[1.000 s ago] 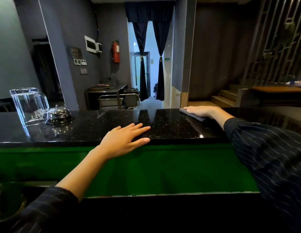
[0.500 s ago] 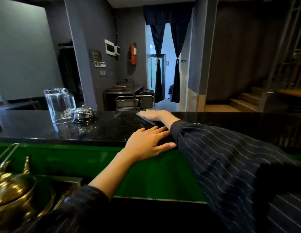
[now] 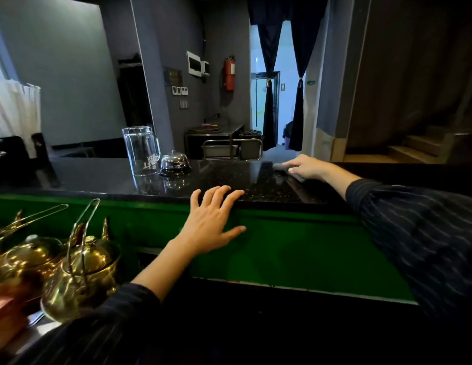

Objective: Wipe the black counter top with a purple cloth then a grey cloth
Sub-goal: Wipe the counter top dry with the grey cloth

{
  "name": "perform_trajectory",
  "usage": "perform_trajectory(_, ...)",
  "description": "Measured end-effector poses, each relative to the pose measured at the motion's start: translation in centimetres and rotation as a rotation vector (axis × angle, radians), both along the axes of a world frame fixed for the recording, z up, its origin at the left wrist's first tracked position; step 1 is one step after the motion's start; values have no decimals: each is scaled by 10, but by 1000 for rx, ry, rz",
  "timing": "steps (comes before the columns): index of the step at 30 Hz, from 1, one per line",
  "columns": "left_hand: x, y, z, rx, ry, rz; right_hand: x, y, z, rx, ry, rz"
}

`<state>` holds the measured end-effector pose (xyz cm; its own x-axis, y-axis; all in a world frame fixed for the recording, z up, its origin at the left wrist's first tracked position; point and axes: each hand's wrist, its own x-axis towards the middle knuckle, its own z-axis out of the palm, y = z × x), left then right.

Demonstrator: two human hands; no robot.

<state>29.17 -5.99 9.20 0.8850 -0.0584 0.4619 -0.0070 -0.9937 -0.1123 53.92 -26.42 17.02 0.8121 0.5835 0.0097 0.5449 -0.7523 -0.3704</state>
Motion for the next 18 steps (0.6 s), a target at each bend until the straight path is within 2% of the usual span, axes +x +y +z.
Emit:
perform_trajectory(3, 5, -4, -3, -18, -17, -2, 9, 38, -6, -127, -32, -39)
perform_trajectory(7, 8, 1, -3, -19, 6, -22, 38, 120, -18, -206, -54, 37)
perform_trajectory(11, 12, 5, -2, -31, 10, -48, -18, 183, -9, -223, -106, 155)
perform_trajectory(14, 9, 15, 4, -26, 30, -63, -73, 188, 0, -211, -111, 302)
perform_trajectory(18, -8, 14, 3, -4, 32, -102, -93, 145, -3, -170, -72, 411)
